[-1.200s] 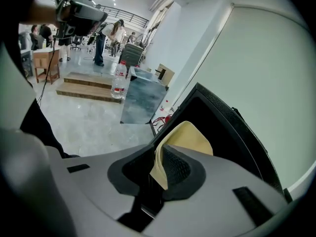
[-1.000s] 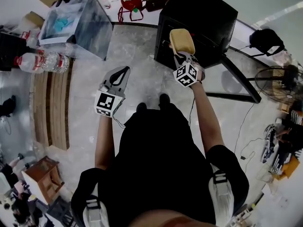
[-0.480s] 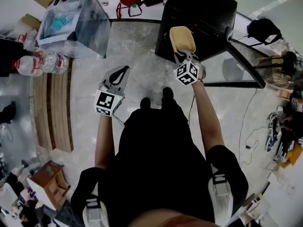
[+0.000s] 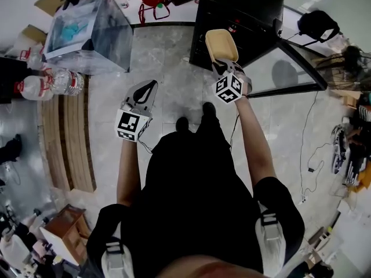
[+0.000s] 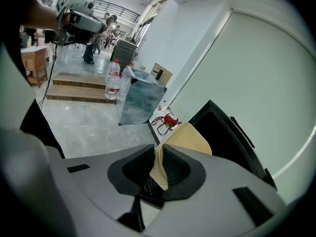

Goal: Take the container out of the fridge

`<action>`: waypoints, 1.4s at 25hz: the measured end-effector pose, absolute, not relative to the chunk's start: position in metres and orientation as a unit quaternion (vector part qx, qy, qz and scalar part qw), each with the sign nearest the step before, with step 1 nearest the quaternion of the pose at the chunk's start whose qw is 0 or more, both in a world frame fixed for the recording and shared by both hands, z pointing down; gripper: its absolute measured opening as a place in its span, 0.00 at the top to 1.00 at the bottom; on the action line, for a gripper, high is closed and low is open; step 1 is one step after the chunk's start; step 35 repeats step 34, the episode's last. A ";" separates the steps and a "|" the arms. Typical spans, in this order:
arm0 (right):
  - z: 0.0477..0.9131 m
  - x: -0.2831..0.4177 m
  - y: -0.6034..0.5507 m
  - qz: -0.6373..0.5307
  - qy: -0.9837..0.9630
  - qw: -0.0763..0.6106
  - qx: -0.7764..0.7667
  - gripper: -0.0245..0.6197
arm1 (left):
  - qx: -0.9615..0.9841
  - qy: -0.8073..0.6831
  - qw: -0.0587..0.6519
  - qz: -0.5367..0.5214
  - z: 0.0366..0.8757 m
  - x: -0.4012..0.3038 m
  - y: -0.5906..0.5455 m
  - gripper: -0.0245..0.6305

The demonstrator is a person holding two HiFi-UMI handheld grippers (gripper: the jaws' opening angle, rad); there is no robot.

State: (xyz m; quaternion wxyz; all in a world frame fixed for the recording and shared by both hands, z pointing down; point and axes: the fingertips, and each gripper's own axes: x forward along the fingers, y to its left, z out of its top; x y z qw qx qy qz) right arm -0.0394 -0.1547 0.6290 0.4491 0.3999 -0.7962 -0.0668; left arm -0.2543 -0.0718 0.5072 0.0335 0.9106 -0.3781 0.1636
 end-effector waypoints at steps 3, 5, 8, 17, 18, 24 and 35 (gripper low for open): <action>0.629 -0.040 -0.148 -0.067 -0.795 0.447 0.405 0.88 | 0.913 -0.372 0.034 0.163 0.509 -0.253 -0.066 0.94; 0.628 -0.041 -0.144 -0.066 -0.793 0.447 0.409 0.88 | 0.915 -0.367 0.034 0.163 0.510 -0.254 -0.062 0.94; 0.626 -0.041 -0.139 -0.064 -0.791 0.447 0.413 0.89 | 0.917 -0.361 0.034 0.165 0.510 -0.254 -0.059 0.94; 0.629 -0.037 -0.128 -0.058 -0.785 0.450 0.422 0.89 | 0.924 -0.347 0.027 0.161 0.507 -0.250 -0.055 0.94; 0.628 -0.037 -0.128 -0.058 -0.784 0.451 0.423 0.89 | 0.924 -0.346 0.027 0.161 0.507 -0.251 -0.055 0.94; 0.626 -0.038 -0.129 -0.058 -0.779 0.451 0.431 0.89 | 0.927 -0.340 0.022 0.157 0.503 -0.256 -0.060 0.94; 0.628 -0.033 -0.131 -0.051 -0.772 0.454 0.442 0.89 | 0.933 -0.321 0.019 0.162 0.505 -0.252 -0.070 0.94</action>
